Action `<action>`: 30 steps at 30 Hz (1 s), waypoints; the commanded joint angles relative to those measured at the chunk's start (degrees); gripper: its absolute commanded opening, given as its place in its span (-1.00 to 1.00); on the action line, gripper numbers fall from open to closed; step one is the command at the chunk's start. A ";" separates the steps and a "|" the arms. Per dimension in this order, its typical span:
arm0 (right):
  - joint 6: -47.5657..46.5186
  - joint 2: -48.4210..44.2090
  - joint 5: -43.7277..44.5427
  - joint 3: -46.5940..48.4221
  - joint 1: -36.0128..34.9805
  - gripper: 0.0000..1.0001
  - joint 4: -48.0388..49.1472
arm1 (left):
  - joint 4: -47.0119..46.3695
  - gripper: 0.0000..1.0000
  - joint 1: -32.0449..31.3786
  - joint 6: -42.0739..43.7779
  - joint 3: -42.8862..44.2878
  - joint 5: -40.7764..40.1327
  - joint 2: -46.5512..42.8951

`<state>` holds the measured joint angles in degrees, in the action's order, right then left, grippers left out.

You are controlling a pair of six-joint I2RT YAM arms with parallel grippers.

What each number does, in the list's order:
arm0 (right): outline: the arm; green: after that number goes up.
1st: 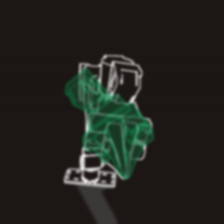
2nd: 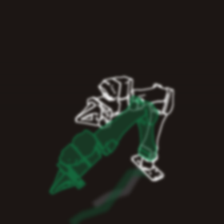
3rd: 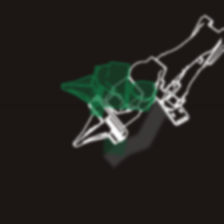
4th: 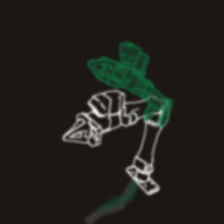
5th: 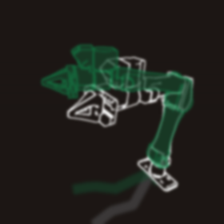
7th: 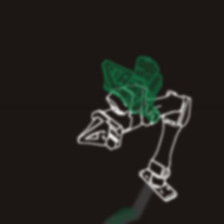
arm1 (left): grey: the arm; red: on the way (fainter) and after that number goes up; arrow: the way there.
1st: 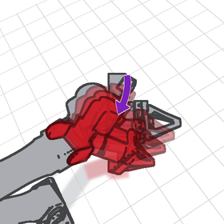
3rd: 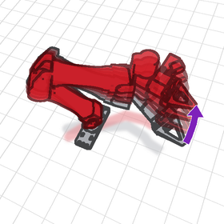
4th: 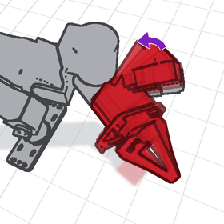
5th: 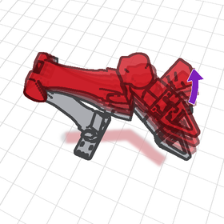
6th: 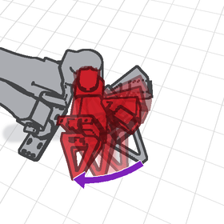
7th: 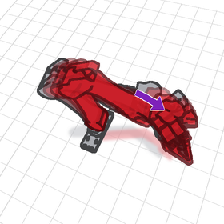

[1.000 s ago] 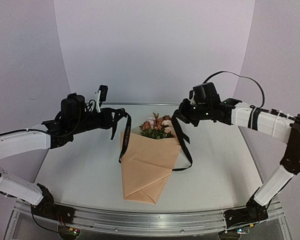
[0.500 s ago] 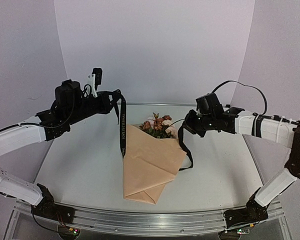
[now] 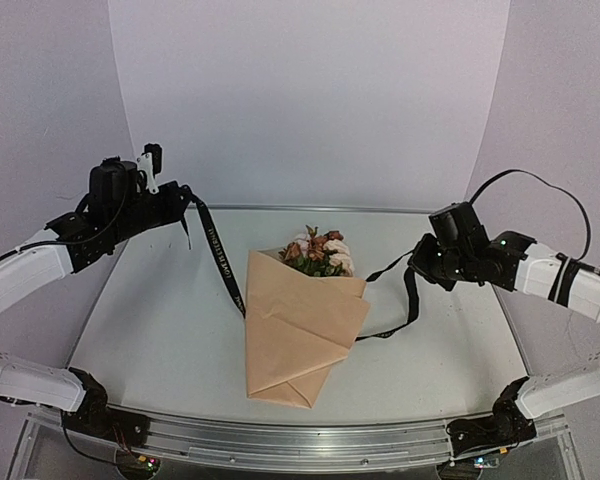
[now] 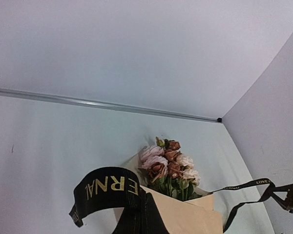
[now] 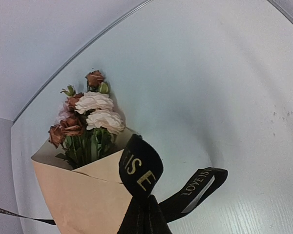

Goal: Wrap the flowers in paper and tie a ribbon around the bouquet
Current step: Adjust the folded bouquet on the ribbon.

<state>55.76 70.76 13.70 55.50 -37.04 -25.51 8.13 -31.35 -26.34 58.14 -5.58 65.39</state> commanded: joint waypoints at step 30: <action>5.86 -9.00 12.40 -13.30 0.56 -1.00 -15.37 | 23.12 -1.00 29.92 -7.42 -5.84 5.68 1.54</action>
<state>61.41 62.35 24.07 42.35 -36.88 -39.57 31.05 -5.44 -33.50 54.29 -3.21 66.85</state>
